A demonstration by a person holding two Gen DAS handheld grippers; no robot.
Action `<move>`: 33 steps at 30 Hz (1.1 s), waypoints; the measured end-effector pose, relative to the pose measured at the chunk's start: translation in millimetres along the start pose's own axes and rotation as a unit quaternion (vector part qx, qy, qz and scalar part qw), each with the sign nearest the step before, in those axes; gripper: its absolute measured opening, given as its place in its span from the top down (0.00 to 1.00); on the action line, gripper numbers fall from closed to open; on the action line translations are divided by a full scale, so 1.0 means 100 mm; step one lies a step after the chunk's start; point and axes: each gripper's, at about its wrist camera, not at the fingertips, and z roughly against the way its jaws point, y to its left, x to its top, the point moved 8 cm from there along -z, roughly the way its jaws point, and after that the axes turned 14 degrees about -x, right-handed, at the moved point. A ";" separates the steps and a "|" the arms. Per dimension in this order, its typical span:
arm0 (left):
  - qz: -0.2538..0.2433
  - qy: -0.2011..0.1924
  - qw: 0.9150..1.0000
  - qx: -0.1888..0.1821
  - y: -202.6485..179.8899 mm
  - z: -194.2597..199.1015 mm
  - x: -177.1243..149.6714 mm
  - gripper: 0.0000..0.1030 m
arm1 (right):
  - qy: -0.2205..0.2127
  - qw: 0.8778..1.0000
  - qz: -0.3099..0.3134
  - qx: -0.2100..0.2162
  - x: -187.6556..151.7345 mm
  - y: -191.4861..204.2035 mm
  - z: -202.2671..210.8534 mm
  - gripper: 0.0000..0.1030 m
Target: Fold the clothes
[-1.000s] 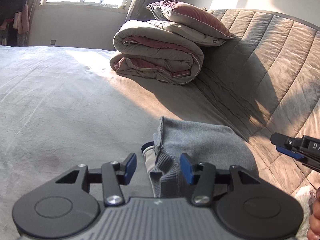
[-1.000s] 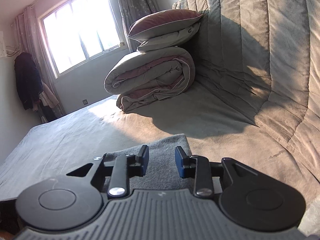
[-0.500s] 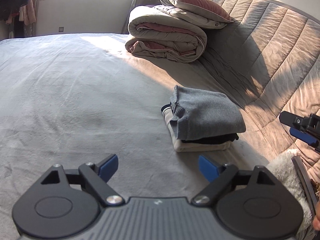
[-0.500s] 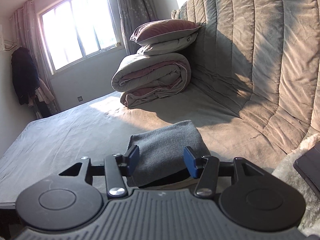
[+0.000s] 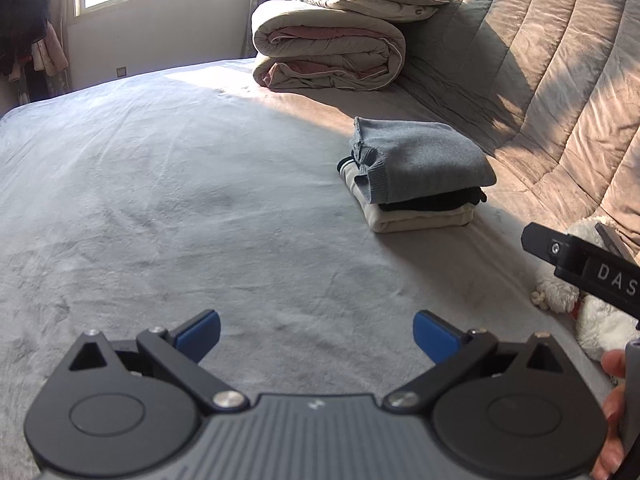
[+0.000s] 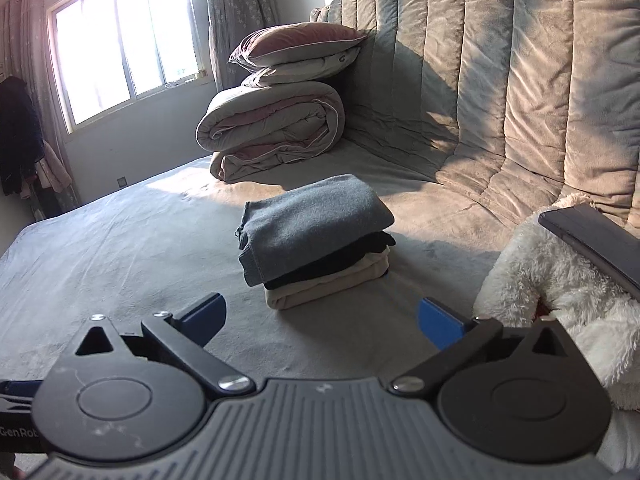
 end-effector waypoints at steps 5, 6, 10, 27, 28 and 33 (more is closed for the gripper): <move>0.008 -0.013 1.000 0.020 -0.01 -0.14 -0.01 0.00 | 0.017 1.000 -0.003 0.015 -0.01 -0.02 -0.08 0.00; 0.006 -0.014 1.000 0.024 -0.03 -0.18 0.00 0.00 | 0.014 1.000 0.003 0.016 0.00 -0.02 -0.06 0.00; 0.001 -0.014 1.000 0.023 -0.09 -0.33 0.04 0.00 | 0.000 1.000 -0.001 0.018 0.05 -0.06 -0.08 0.00; -0.019 -0.004 0.999 0.033 -0.21 -0.51 0.05 0.00 | -0.002 1.000 0.019 0.007 0.13 -0.16 -0.13 0.00; -0.018 -0.005 0.999 0.034 -0.21 -0.50 0.06 0.00 | 0.001 1.000 0.016 0.012 0.13 -0.17 -0.15 0.00; -0.018 -0.005 0.999 0.041 -0.19 -0.46 0.07 0.00 | 0.016 0.999 0.024 0.015 0.10 -0.15 -0.20 0.00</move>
